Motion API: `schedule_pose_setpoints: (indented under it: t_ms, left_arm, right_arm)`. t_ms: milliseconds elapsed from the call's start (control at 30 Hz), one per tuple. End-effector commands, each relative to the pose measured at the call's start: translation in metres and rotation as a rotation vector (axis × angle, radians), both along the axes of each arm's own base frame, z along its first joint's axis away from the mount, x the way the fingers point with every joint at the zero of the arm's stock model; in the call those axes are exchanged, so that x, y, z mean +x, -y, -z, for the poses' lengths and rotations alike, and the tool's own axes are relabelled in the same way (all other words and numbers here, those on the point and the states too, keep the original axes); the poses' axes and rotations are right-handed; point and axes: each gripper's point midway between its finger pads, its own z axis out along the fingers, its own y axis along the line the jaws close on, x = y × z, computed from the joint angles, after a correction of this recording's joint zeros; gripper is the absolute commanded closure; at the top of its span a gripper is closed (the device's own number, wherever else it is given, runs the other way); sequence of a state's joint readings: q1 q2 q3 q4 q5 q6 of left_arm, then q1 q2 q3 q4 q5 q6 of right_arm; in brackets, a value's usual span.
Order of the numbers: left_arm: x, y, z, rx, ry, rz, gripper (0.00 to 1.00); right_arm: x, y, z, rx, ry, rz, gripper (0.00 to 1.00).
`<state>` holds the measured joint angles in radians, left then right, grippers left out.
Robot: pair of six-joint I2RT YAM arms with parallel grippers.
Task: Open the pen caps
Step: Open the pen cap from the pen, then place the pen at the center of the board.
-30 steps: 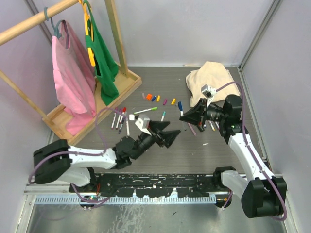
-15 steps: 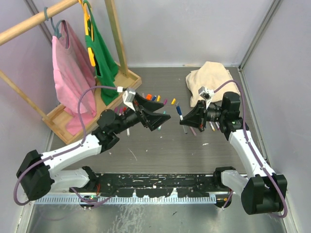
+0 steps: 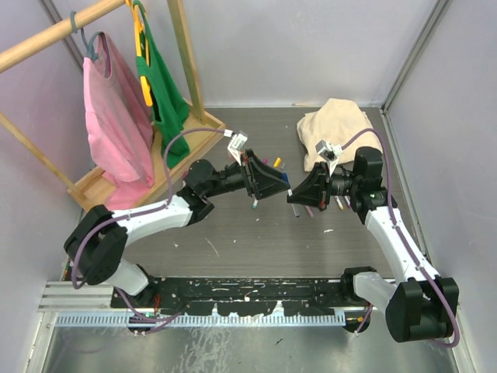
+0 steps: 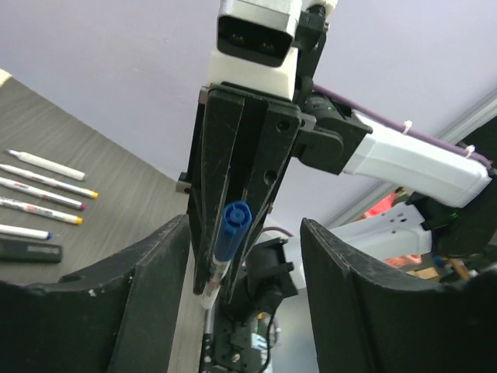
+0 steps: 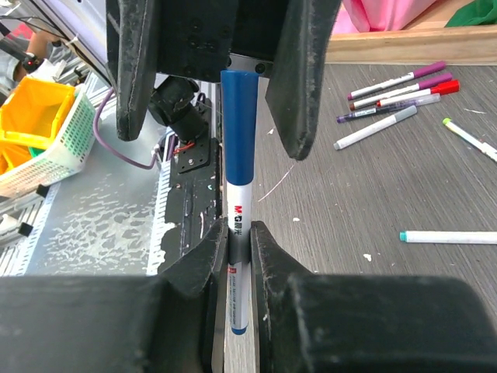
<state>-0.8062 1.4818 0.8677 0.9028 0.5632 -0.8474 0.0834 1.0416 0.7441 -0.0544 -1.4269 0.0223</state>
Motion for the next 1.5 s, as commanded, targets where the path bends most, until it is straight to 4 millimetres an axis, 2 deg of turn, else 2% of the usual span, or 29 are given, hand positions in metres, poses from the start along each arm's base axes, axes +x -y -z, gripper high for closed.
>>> schedule_pose_setpoints:
  t_ms: [0,200,333,467,533,667,767,900,1000,1067,1133,1233,1333,1467]
  left_arm:
    - [-0.009,0.003,-0.046,-0.152,0.062,0.094,0.45]
    - [-0.002,0.010,-0.042,-0.176,0.035,0.127,0.74]
    - [0.002,0.008,-0.038,-0.170,0.032,0.110,1.00]
    - [0.011,0.000,-0.043,-0.186,0.056,0.058,1.00]
    - [0.020,-0.008,-0.053,-0.209,0.087,-0.003,1.00]
    - [0.049,-0.032,-0.087,-0.252,0.178,-0.153,1.00]
    - [0.078,-0.058,-0.115,-0.288,0.227,-0.282,1.00]
    - [0.104,-0.092,-0.144,-0.352,0.243,-0.384,1.00]
    - [0.107,-0.106,-0.151,-0.361,0.246,-0.411,1.00]
    - [0.104,-0.109,-0.141,-0.324,0.230,-0.422,1.00]
    - [0.102,-0.113,-0.121,-0.270,0.193,-0.451,1.00]
    - [0.091,-0.130,-0.093,-0.186,0.138,-0.527,1.00]
    - [0.089,-0.149,-0.039,-0.035,0.001,-0.648,1.00]
    - [0.082,-0.176,0.038,0.171,-0.200,-0.769,1.00]
  right_arm:
    - [-0.002,-0.003,-0.017,0.015,0.065,-0.041,0.99]
    - [-0.002,-0.003,-0.017,0.014,0.063,-0.040,0.99]
    - [-0.001,-0.003,-0.016,0.012,0.058,-0.038,0.99]
    - [0.001,-0.004,-0.013,0.008,0.049,-0.032,0.99]
    - [0.002,-0.006,-0.010,0.004,0.039,-0.031,0.99]
    - [0.004,-0.014,0.002,-0.011,0.010,-0.036,0.99]
    - [0.005,-0.022,0.013,-0.027,-0.020,-0.052,0.99]
    - [0.005,-0.031,0.025,-0.049,-0.046,-0.065,0.99]
    - [0.006,-0.036,0.033,-0.068,-0.057,-0.061,0.99]
    - [0.009,-0.040,0.043,-0.093,-0.069,-0.040,0.99]
    - [0.010,-0.045,0.055,-0.118,-0.086,-0.024,0.99]
    - [0.010,-0.058,0.077,-0.161,-0.123,-0.003,0.99]
    - [0.015,-0.071,0.103,-0.221,-0.187,0.065,0.99]
    - [0.011,-0.087,0.133,-0.300,-0.279,0.129,0.99]
